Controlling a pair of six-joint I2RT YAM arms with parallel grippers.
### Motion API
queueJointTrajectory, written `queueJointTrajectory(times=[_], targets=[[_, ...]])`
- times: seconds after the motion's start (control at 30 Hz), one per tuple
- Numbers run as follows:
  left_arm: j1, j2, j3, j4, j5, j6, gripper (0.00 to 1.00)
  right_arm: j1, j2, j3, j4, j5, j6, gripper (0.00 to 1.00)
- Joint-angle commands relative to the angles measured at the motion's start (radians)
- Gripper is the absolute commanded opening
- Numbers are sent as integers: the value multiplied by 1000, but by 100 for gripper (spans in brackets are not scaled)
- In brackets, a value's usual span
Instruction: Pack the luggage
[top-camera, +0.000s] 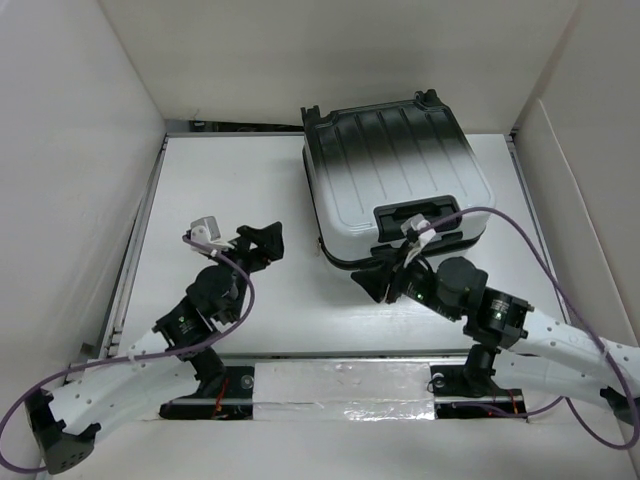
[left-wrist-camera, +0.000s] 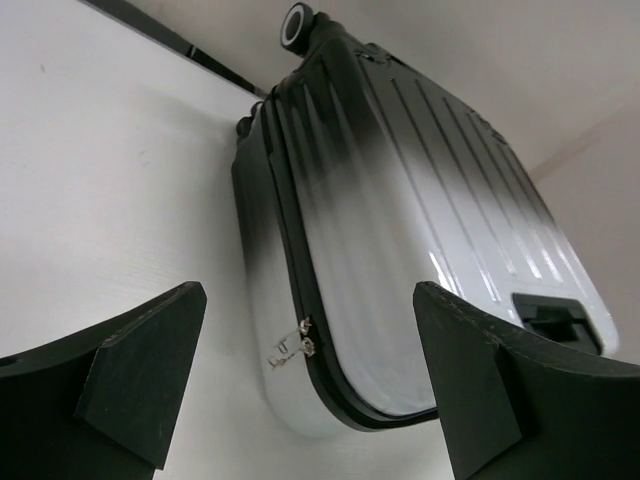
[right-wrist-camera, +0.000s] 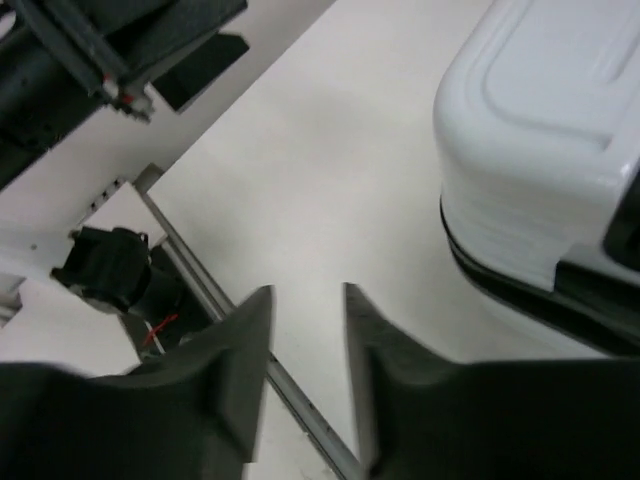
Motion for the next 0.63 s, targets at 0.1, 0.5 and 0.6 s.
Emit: queueJointTrajectory(times=[0.1, 0.5, 0.6], targets=[[-22, -148, 92, 0, 54, 32, 87, 7, -1, 321, -259, 225, -273, 72], [-22, -226, 59, 40, 117, 72, 92, 7, -237, 336, -257, 568, -341, 100], [-22, -163, 83, 46, 131, 72, 95, 7, -208, 339, -269, 554, -335, 100]])
